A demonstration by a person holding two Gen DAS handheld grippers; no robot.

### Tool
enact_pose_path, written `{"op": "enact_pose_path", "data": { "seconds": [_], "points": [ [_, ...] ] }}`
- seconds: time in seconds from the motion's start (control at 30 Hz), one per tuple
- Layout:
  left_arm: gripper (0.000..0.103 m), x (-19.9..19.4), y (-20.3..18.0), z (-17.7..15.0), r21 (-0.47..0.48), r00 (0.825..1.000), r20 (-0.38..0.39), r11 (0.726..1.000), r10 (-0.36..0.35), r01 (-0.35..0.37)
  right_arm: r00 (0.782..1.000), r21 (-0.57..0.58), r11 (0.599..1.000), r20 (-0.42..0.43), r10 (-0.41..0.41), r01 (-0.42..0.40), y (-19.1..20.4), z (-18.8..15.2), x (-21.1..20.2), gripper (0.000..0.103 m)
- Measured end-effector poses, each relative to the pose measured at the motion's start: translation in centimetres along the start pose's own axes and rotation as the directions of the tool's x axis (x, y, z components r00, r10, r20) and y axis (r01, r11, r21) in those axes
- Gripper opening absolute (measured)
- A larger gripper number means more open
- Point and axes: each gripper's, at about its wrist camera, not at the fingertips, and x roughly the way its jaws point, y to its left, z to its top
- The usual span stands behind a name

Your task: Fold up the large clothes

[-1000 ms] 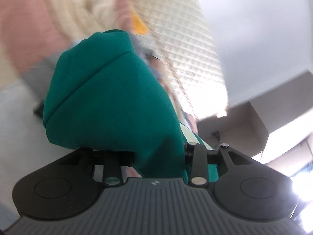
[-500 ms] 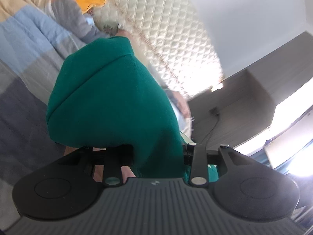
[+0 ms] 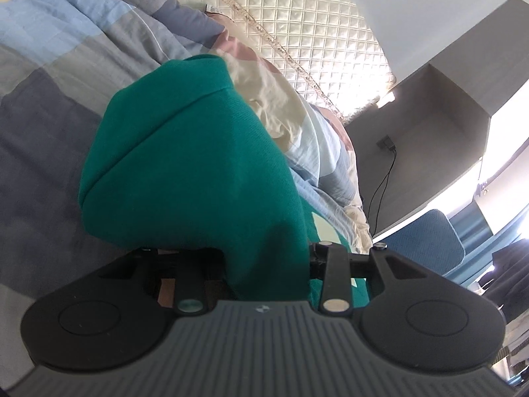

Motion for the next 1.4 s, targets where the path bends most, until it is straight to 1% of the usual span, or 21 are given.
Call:
{"op": "enact_pose_path", "data": {
  "seconds": [0.07,0.2,0.27,0.37,0.43,0.47,0.57,0.63,0.77,0.83,0.93,1.1,1.23,1.4],
  "points": [
    [0.042,-0.5,0.3,-0.8,-0.003,1.0,-0.003,1.0,-0.002,0.002,1.0,0.023,1.0,0.008,0.003,-0.003,-1.4,0.0,0.3,0.036],
    [0.043,-0.7,0.8,-1.8,0.014,1.0,-0.009,1.0,0.01,-0.01,1.0,0.05,0.999,0.028,0.006,-0.008,-2.8,-1.2,-0.6,0.038],
    [0.044,-0.8,0.7,-1.9,0.023,1.0,-0.005,1.0,0.022,-0.022,0.999,0.049,0.999,0.035,0.008,-0.01,-2.9,-1.2,-0.5,0.038],
    [0.046,-0.9,0.3,-1.8,0.008,0.999,-0.015,0.999,0.043,-0.043,0.999,0.062,0.998,0.039,0.005,-0.007,-2.6,-1.3,-0.7,0.039],
    [0.05,-1.2,-0.1,-1.7,0.001,0.997,-0.037,0.998,0.064,-0.064,0.999,0.08,0.997,0.039,-0.014,0.011,-2.7,-1.1,-0.6,0.044],
    [0.054,-1.4,-0.2,-1.6,-0.002,0.997,-0.049,0.998,0.067,-0.067,0.999,0.095,0.995,0.042,-0.027,0.023,-2.6,-1.2,-0.9,0.044],
    [0.059,-2.8,-0.8,-1.4,0.016,0.992,-0.089,0.996,0.089,-0.088,0.996,0.144,0.988,0.047,-0.071,0.063,-2.1,-1.2,-2.3,0.046],
    [0.059,-4.4,-1.3,-1.4,0.042,0.991,-0.095,0.995,0.095,-0.092,0.993,0.171,0.981,0.058,-0.1,0.089,-1.6,-1.3,-3.4,0.047],
    [0.059,-8.4,-2.9,-0.7,0.085,0.99,-0.086,0.991,0.113,-0.105,0.985,0.17,0.975,0.073,-0.158,0.144,0.3,-1.2,-6.5,0.047],
    [0.059,-10.6,-4.3,0.0,0.112,0.99,-0.079,0.988,0.115,-0.106,0.98,0.176,0.972,0.095,-0.177,0.159,1.6,-1.0,-8.5,0.047],
    [0.059,-14.1,-7.0,1.4,0.128,0.993,-0.075,0.988,0.097,-0.086,0.976,0.163,0.974,0.126,-0.176,0.155,4.4,-0.1,-11.1,0.047],
    [0.059,-20.8,-12.9,3.2,0.235,0.998,-0.023,0.97,0.063,-0.056,0.979,0.075,0.995,0.184,-0.082,0.069,11.9,1.5,-14.2,0.047],
    [0.059,-26.5,-16.8,3.8,0.332,0.998,0.017,0.942,0.055,-0.057,0.982,-0.026,1.0,0.187,-0.011,0.016,18.9,1.6,-16.4,0.047],
    [0.061,-33.2,-19.4,3.3,0.43,0.995,0.067,0.898,0.074,-0.096,0.988,-0.187,0.982,0.139,0.062,-0.036,27.3,-1.0,-19.0,0.047]
  ]
}}
